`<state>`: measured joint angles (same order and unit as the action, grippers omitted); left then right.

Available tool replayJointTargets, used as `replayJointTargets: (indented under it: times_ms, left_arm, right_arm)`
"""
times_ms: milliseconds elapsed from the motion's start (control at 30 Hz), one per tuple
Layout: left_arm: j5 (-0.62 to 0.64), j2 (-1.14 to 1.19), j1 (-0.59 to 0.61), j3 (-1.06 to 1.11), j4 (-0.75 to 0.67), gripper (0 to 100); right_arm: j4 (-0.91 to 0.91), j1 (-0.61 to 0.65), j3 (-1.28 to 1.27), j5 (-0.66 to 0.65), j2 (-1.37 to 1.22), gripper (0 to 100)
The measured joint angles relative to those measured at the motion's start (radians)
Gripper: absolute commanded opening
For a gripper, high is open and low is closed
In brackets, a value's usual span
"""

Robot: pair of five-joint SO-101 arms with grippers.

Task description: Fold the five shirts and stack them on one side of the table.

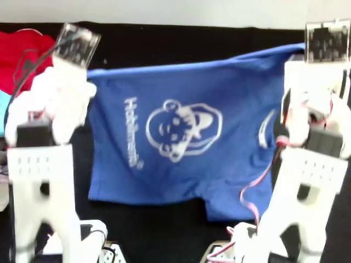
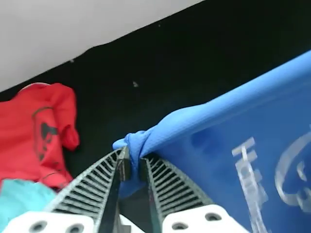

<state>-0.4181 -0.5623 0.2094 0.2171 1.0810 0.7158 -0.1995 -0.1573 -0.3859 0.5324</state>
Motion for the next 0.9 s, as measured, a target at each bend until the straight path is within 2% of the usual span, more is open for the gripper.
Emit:
replayJointTargets:
  times_ms: [100,267,400,500,733,900]
  left_arm:
    - [0.000,0.196,-0.006,-0.221,0.037,1]
    - [0.000,0.512,-0.008,-0.614,0.207,1]
    - [0.000,0.729,-0.008,-0.853,0.315,1]
    - [0.000,0.862,-0.008,-0.964,0.339,1]
    - [-0.046,1.040,-0.008,-1.221,0.353,1]
    - [-0.055,1.119,-0.008,-1.260,0.400,1]
  right_arm:
    - [0.043,0.000,0.196,0.002,-0.157,0.5]
    - [0.210,0.002,0.522,0.000,-0.396,0.5]
    - [0.310,0.011,0.680,0.000,-0.548,0.5]
    - [0.359,0.026,0.721,0.000,-0.637,0.5]
    - [0.319,0.029,0.819,0.002,-0.744,0.5]
    - [0.336,0.038,0.850,0.002,-0.798,0.5]
